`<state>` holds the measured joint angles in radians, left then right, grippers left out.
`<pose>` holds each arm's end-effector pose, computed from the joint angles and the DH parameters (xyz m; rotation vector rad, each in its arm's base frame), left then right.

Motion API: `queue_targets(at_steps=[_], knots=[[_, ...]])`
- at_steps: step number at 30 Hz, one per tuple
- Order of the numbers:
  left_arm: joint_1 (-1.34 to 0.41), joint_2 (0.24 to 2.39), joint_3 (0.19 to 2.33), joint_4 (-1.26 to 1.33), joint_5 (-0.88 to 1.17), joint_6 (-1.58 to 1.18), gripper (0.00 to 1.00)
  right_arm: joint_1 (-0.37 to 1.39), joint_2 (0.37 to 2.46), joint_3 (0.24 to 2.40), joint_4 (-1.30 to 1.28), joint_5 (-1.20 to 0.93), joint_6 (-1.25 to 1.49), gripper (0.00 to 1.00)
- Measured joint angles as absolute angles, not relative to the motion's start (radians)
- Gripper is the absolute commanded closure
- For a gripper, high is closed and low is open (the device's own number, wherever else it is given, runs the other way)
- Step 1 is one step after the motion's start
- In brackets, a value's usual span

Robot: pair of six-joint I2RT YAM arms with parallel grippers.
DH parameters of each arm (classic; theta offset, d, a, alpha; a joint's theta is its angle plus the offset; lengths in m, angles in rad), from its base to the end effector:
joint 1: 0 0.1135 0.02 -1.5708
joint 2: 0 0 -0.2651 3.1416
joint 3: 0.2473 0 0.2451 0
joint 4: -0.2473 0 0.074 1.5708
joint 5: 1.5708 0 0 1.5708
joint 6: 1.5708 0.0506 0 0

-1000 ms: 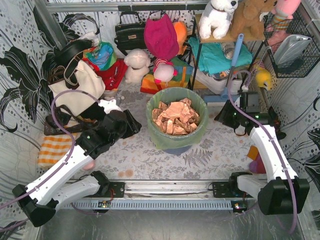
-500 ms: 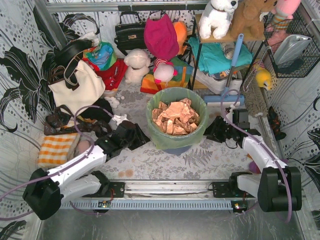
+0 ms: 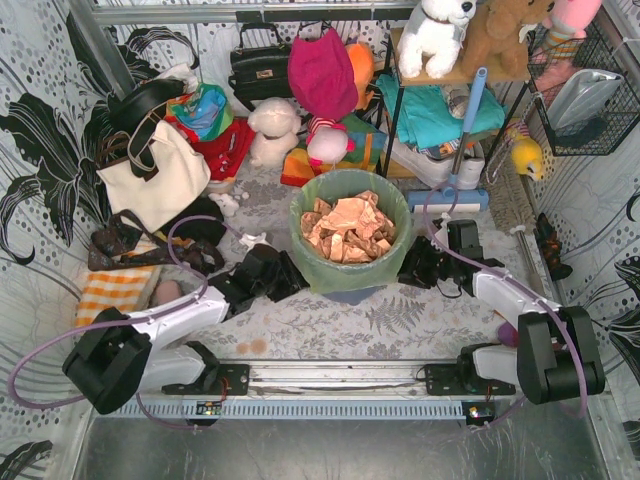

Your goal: Tie the trash bag

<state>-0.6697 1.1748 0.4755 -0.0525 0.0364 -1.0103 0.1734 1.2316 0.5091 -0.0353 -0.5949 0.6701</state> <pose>0.1786 -0.1437 0.1660 -0.4031 2.4602 -0.8360 0.2255 0.0683 0.1717 0.2842 2.4143 1.0988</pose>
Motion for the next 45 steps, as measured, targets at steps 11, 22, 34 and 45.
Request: queue_targets(at_steps=[11,22,34,45], knots=[[-0.666,1.270,0.459,0.032,0.053,-1.007,0.83,0.192,1.256,0.509,-0.022,-0.594,0.670,0.60],[-0.654,1.203,0.473,-0.082,-0.015,-0.958,1.00,0.194,1.149,0.544,-0.140,-0.497,0.665,0.64],[-0.617,1.168,0.472,-0.011,0.005,-0.961,0.65,0.194,1.011,0.611,-0.247,-0.410,0.665,0.64],[-0.596,1.264,0.453,0.143,0.075,-0.968,0.63,0.194,1.015,0.614,-0.285,-0.399,0.664,0.64]])
